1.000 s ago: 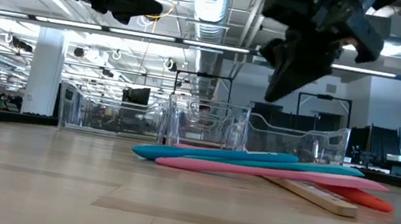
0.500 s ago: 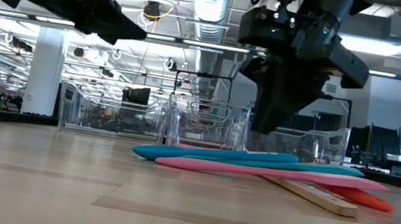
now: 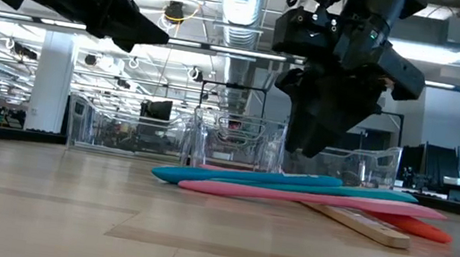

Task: Pick & Place Kitchen Items
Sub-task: Put the blue serving spoon into the right transparent bin

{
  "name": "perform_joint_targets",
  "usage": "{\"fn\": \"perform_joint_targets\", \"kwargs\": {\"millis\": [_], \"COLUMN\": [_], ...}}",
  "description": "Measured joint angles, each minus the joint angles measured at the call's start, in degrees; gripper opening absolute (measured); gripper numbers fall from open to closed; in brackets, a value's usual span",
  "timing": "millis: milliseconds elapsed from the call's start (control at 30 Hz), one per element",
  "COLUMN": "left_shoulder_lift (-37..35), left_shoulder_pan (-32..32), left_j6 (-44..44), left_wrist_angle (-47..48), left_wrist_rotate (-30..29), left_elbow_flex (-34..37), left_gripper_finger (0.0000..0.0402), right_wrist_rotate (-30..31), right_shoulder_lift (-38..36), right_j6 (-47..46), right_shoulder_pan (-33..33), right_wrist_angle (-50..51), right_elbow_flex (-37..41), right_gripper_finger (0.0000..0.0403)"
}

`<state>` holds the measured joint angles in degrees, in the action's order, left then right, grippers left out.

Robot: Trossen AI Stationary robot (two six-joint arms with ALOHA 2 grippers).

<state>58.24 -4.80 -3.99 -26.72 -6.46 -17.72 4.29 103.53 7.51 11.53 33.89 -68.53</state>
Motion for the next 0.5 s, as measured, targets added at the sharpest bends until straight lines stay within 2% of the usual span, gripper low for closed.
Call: {"fn": "perform_joint_targets", "kwargs": {"millis": [400,500], "left_shoulder_lift": [0.00,-0.02], "left_shoulder_pan": [0.00,0.00], "left_j6": [0.02,0.02], "left_wrist_angle": [-0.13,-0.41], "left_wrist_rotate": [0.07,0.26], "left_elbow_flex": [0.00,0.00], "left_gripper_finger": [0.0002,0.0002], "right_wrist_rotate": [-0.02,-0.08], "right_shoulder_lift": [2.43,2.80], "right_j6": [-0.07,-0.09], "right_shoulder_pan": [-1.87,-1.95], "right_wrist_angle": [-2.84,-0.79], "right_elbow_flex": [1.23,1.44], "right_gripper_finger": [0.0150,0.0145]}}
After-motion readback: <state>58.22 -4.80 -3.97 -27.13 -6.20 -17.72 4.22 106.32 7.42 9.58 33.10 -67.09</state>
